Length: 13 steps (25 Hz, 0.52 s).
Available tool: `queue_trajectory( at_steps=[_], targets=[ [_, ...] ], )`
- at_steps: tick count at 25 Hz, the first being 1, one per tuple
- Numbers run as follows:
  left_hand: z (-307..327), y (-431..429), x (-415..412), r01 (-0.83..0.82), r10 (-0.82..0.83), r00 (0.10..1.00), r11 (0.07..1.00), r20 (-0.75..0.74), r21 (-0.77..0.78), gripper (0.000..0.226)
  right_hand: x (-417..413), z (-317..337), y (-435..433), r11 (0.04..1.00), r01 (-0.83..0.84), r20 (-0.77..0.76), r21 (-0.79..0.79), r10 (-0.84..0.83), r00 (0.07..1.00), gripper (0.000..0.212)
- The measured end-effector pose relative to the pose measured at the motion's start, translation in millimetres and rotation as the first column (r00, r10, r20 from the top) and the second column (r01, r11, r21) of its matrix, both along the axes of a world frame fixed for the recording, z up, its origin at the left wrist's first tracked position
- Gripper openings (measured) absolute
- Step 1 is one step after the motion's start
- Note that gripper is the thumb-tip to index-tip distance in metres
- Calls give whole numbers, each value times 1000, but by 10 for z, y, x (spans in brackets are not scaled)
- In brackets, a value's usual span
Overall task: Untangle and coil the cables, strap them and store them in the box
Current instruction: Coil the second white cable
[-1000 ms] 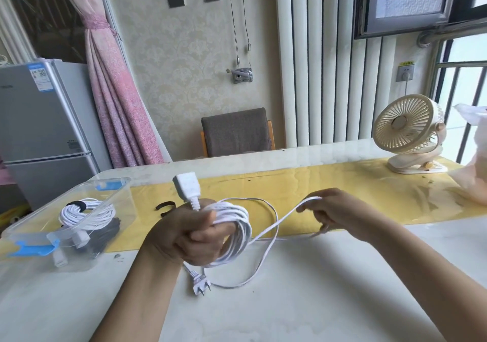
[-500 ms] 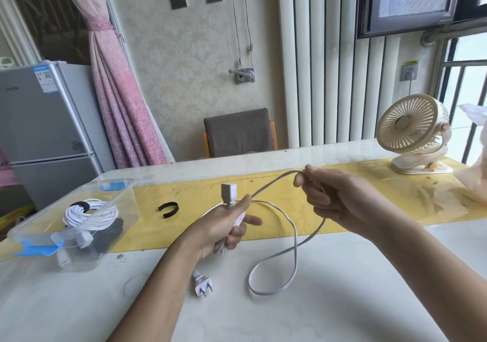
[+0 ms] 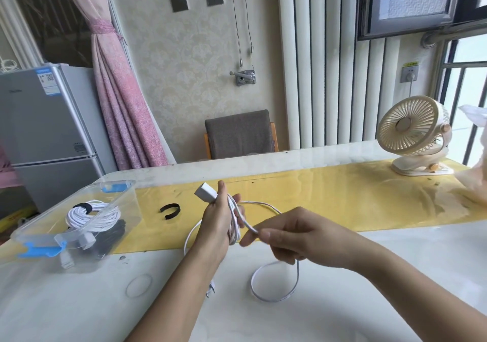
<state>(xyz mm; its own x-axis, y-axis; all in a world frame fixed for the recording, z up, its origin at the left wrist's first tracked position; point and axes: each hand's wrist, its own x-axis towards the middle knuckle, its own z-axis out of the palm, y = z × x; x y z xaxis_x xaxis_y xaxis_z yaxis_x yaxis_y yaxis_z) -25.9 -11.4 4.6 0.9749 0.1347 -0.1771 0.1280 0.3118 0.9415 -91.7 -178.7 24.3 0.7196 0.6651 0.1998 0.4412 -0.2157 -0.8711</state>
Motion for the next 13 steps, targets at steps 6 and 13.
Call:
queue_trajectory(
  at_steps=[6,13],
  targets=[
    [86,33,-51,197,-169,980,865,102,-461,38,-19,-179,131,917,100,159,-385,-41,986,22],
    [214,238,-182,826,-786,547,450,289,-340,30,174,-172,-67,899,248,216,-361,-178,960,24]
  ],
)
